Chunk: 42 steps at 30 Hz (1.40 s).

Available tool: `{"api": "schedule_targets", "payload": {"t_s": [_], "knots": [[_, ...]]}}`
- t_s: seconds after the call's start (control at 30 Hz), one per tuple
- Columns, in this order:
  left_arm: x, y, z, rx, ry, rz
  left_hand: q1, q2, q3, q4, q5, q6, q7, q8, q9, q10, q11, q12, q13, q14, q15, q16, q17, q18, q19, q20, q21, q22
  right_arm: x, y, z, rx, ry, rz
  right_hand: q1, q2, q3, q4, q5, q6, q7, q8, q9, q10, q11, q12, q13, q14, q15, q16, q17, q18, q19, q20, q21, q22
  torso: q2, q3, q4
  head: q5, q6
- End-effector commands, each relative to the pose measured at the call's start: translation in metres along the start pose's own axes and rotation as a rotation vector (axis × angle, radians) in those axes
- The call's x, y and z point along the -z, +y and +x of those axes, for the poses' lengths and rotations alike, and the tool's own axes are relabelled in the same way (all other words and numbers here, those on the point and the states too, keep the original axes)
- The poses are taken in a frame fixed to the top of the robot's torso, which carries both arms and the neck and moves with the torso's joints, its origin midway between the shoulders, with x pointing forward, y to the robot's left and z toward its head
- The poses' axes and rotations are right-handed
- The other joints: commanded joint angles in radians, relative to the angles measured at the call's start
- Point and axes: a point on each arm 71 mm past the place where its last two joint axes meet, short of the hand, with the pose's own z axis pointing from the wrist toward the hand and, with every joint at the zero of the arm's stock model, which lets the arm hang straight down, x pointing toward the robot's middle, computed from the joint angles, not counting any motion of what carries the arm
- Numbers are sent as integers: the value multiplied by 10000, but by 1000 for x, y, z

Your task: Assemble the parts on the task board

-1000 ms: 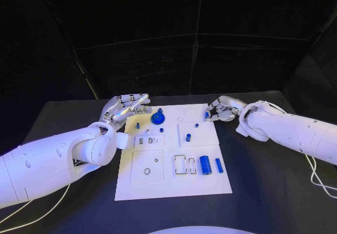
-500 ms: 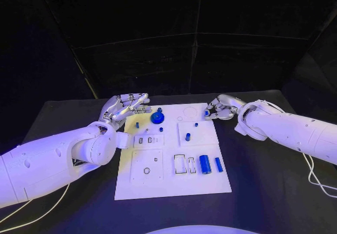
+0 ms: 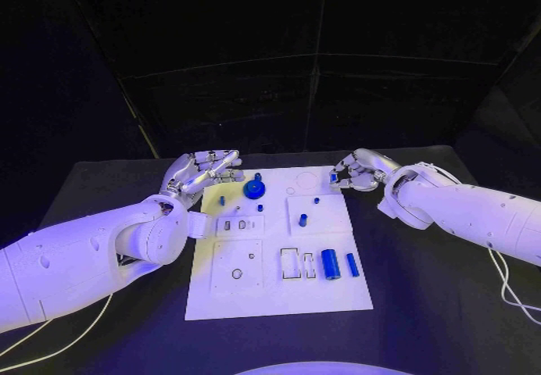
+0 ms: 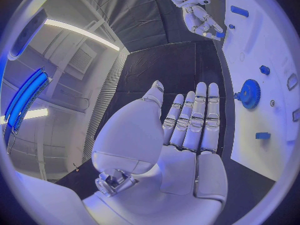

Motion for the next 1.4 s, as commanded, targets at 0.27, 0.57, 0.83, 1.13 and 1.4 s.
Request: {"api": "schedule_targets", "payload": {"t_s": [0.27, 0.57, 0.83, 1.13, 1.4], "knots": [[1, -3, -2, 31, 162, 58, 3, 63, 0, -46, 26, 91, 186, -67, -13, 46, 36, -42, -14, -4, 55, -61, 13, 113, -50, 35, -70, -21, 10, 59, 13, -737, -557, -177, 36, 215, 142, 11, -8, 260, -201, 15, 70, 44, -87, -185, 1444, 1059, -98, 46, 2631, -186, 114, -99, 68, 1004, -59, -39, 1, 86, -33], [-2, -3, -5, -14, 107, 82, -9, 89, -15, -53, 23, 154, 161, -57, -4, 125, 14, -25, -2, 35, 43, -71, 33, 121, -50, 35, -77, -28, 4, 112, 37, -450, -199, -600, -1, 197, 166, 14, -48, 266, -206, 12, 71, 23, -93, -217, 1419, 1059, -101, 46, 2631, -186, 116, -104, 68, 1006, -170, -71, 48, 299, -147], [-5, -3, -7, -74, 18, 118, -23, 119, -41, -66, 25, 240, 138, -51, 1, 252, -17, 0, 7, 106, 18, -79, 67, 131, -29, 25, -75, -35, -11, 151, 60, -99, 187, -1060, -3, 188, 192, 1, -42, 270, -212, 11, 73, 20, -98, -226, 1414, 1059, -105, 46, 2631, -186, 116, -107, 67, 1003, -203, -84, 105, 423, -252], [-8, -4, -9, -139, -80, 162, -29, 137, -64, -80, 25, 293, 121, -59, 0, 359, -41, 20, 15, 179, -4, -78, 101, 136, -4, 11, -69, -39, -22, 178, 83, 303, 639, -1386, -32, 162, 201, 1, -36, 267, -209, 5, 72, 20, -97, -229, 1413, 1059, -108, 46, 2631, -185, 115, -110, 65, 1000, -195, -91, 103, 552, -320], [-8, -4, -9, -148, -90, 182, -29, 137, -64, -80, 25, 293, 121, -59, 0, 359, -41, 20, 15, 179, -4, -78, 101, 136, -4, 11, -69, -39, -19, 183, 108, 624, 1154, -1382, -38, 156, 204, 1, -35, 267, -209, 5, 73, 19, -97, -231, 1412, 1059, -108, 46, 2631, -183, 111, -111, 62, 993, -199, -79, 94, 612, -385]]}}
